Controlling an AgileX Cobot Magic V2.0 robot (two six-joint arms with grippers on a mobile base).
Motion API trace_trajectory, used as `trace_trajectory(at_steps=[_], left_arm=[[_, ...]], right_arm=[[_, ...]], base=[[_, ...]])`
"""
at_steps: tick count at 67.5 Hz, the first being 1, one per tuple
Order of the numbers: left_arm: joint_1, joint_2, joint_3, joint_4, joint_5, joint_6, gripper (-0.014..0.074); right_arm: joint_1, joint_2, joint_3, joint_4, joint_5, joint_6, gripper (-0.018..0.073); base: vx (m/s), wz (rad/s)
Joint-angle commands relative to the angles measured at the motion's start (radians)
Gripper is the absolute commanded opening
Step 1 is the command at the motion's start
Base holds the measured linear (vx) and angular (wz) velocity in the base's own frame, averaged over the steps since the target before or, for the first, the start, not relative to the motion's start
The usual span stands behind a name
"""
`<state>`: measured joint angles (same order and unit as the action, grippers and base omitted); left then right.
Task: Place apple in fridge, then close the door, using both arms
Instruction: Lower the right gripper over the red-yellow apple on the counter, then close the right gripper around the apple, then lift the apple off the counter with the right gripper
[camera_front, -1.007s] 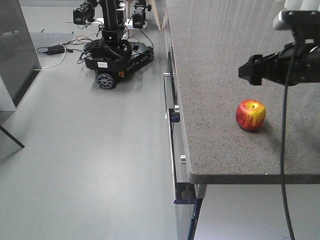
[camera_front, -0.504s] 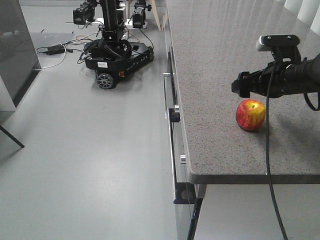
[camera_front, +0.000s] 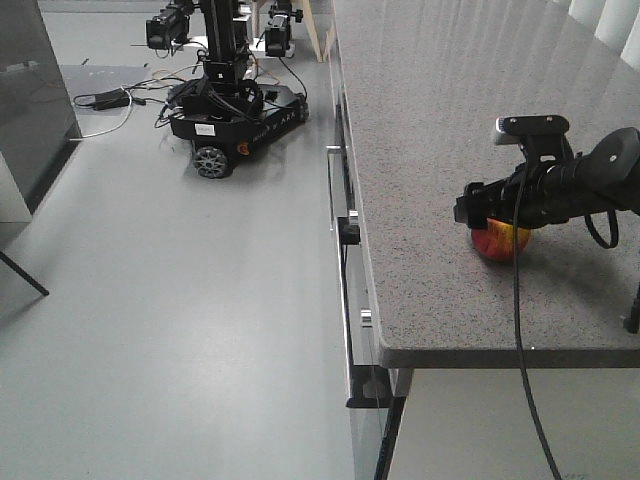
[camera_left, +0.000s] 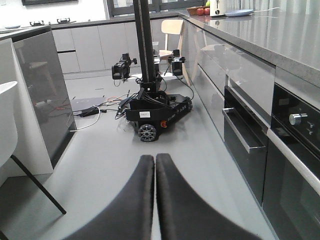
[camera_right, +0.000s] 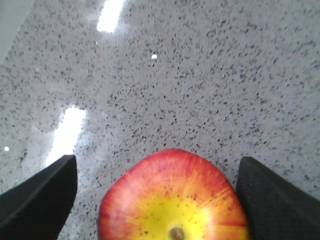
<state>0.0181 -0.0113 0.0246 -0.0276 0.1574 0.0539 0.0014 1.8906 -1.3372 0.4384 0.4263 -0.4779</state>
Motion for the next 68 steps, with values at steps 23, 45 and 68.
trace_trajectory(at_steps=[23,45,68], left_arm=[[0.005,-0.016,0.028,-0.005,-0.074,-0.01,-0.0006],[0.005,-0.016,0.028,-0.005,-0.074,-0.01,-0.0006],[0.005,-0.016,0.028,-0.005,-0.074,-0.01,-0.0006]], right_arm=[[0.001,-0.038,-0.032,-0.043,0.062,0.025,0.0587],[0.001,-0.039,-0.032,-0.121,0.083,0.071,0.0421],[0.001,-0.114,-0.054,-0.119,0.027,0.067,0.0111]], base=[[0.0,0.0],[0.0,0.0],[0.0,0.0]])
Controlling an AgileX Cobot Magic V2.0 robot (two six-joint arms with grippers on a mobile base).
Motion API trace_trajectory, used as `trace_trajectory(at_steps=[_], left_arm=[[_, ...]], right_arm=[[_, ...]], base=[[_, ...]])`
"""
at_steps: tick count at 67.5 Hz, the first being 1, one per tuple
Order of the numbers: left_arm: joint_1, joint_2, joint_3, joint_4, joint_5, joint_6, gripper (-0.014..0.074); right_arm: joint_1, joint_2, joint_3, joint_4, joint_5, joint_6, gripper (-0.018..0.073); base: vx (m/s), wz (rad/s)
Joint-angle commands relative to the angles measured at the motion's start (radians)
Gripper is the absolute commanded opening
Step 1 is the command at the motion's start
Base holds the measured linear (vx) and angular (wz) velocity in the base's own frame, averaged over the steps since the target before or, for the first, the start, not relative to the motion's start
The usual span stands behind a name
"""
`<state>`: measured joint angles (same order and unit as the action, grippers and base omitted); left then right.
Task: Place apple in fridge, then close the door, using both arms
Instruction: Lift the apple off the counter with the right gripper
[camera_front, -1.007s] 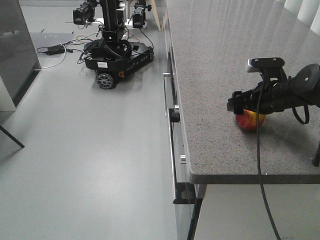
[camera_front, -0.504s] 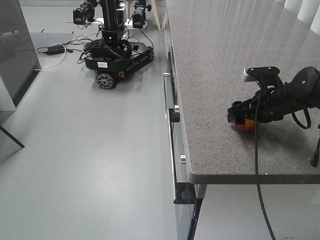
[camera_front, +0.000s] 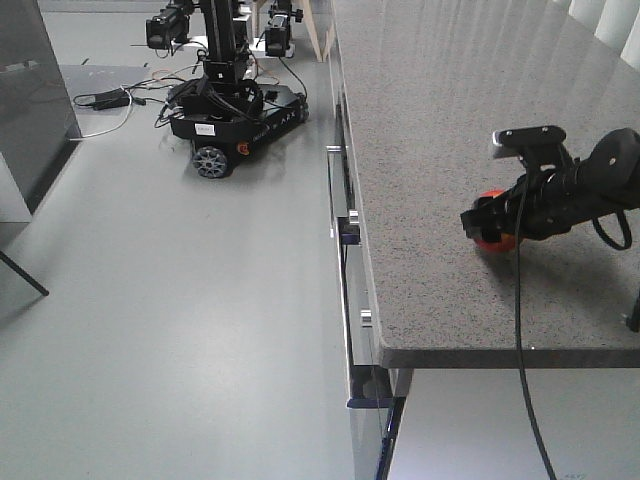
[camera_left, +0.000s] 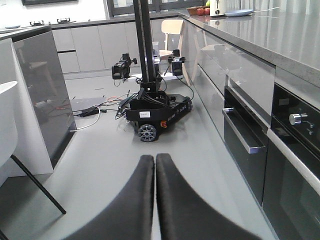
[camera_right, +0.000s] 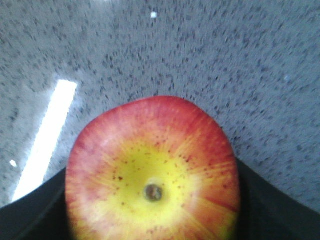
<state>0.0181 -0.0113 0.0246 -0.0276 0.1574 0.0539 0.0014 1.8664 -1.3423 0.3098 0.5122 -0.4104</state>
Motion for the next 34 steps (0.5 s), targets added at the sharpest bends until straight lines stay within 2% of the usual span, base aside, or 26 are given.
trace_trajectory(at_steps=[1,19,34], left_arm=[[0.005,-0.016,0.028,-0.005,-0.074,-0.01,-0.0006],[0.005,-0.016,0.028,-0.005,-0.074,-0.01,-0.0006],[0.005,-0.016,0.028,-0.005,-0.074,-0.01,-0.0006]], right_arm=[[0.001,-0.097,-0.052,0.009,-0.058,0.0,0.0104],[0.001,-0.305,-0.067,0.019,-0.033,0.0,0.0039],[0.001,-0.507,-0.067,0.04,0.091,0.0,0.0039]], base=[[0.0,0.0],[0.0,0.0],[0.0,0.0]])
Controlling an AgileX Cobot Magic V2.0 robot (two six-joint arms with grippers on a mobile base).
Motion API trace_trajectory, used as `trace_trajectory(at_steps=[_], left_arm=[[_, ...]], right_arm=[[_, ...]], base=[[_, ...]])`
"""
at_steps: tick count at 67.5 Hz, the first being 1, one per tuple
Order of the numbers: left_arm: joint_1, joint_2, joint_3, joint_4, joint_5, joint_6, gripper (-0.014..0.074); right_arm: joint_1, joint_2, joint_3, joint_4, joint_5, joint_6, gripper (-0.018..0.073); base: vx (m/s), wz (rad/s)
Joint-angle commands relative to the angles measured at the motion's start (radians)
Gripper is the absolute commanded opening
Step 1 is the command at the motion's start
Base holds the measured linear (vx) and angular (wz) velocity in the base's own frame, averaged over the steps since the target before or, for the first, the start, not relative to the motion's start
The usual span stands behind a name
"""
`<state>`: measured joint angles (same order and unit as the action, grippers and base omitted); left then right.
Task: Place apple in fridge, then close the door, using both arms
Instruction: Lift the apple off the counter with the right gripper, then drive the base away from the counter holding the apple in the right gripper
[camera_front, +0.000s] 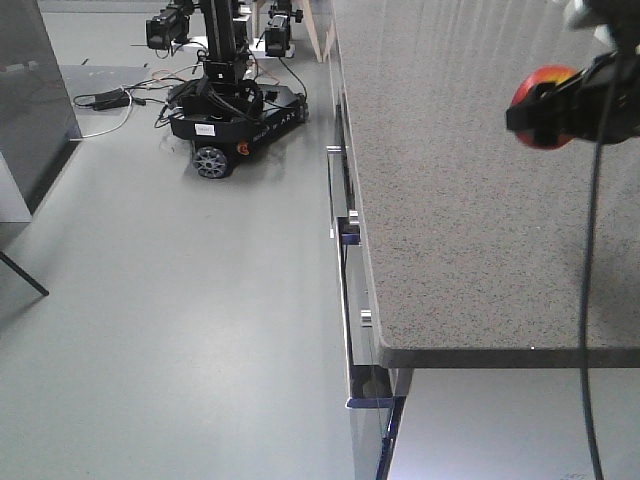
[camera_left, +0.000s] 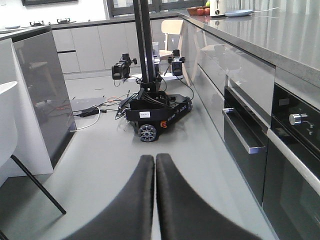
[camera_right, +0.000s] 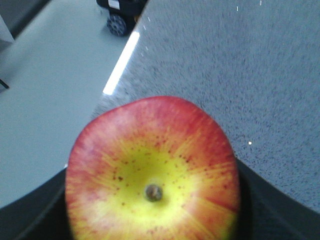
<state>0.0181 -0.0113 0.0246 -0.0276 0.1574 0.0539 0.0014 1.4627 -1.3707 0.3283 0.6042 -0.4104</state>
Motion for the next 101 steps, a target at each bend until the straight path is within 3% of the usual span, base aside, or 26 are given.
trace_trajectory(at_steps=[1,22,36,101], left_arm=[[0.005,-0.016,0.028,-0.005,-0.074,-0.01,-0.0006],[0.005,-0.016,0.028,-0.005,-0.074,-0.01,-0.0006],[0.005,-0.016,0.028,-0.005,-0.074,-0.01,-0.0006],[0.005,-0.016,0.028,-0.005,-0.074,-0.01,-0.0006]], right_arm=[[0.001,-0.123,-0.039,0.022,0.009,0.0,0.0039],[0.001,-0.368,-0.039,0.06,0.221,0.005,0.0039],[0.001,-0.504,-0.03,0.061,0.28,0.029,0.0039],[0.001,-0.598,-0.03,0.067,0.282,0.034,0.0039]], base=[[0.0,0.0],[0.0,0.0],[0.0,0.0],[0.0,0.0]])
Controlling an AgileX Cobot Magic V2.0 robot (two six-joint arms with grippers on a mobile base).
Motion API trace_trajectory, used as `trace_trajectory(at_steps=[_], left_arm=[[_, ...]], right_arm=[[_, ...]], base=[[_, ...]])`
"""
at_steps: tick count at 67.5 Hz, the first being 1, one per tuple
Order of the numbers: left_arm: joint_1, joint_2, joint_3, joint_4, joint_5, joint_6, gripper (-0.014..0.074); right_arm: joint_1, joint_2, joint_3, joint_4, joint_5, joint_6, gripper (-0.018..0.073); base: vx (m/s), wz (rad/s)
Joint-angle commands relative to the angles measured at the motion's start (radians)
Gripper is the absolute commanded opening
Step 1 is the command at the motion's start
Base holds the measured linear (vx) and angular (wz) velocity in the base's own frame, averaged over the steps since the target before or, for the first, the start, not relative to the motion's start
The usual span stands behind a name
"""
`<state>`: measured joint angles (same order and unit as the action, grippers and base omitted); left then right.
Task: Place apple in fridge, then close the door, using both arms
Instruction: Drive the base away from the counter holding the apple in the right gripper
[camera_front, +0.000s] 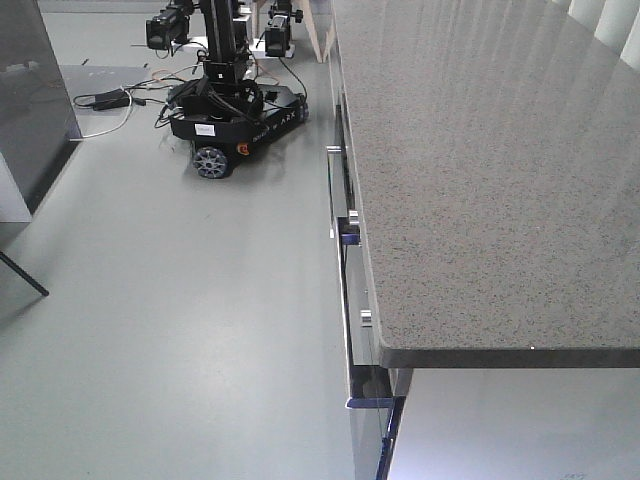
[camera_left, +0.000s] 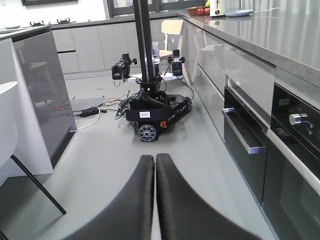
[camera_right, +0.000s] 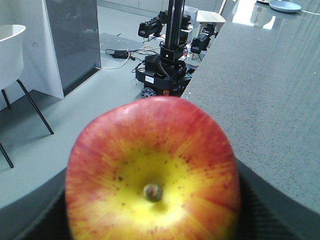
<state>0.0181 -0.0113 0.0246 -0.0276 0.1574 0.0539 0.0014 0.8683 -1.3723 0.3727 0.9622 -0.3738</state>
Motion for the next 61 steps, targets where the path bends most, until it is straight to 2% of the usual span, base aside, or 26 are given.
trace_trajectory(at_steps=[1,61], left_arm=[[0.005,-0.016,0.028,-0.005,-0.074,-0.01,-0.0006],[0.005,-0.016,0.028,-0.005,-0.074,-0.01,-0.0006]], right_arm=[[0.001,-0.004,-0.028,0.022,-0.076,-0.003,0.0039],[0.001,-0.004,-0.028,0.025,-0.076,-0.004,0.0039]], base=[[0.0,0.0],[0.0,0.02]])
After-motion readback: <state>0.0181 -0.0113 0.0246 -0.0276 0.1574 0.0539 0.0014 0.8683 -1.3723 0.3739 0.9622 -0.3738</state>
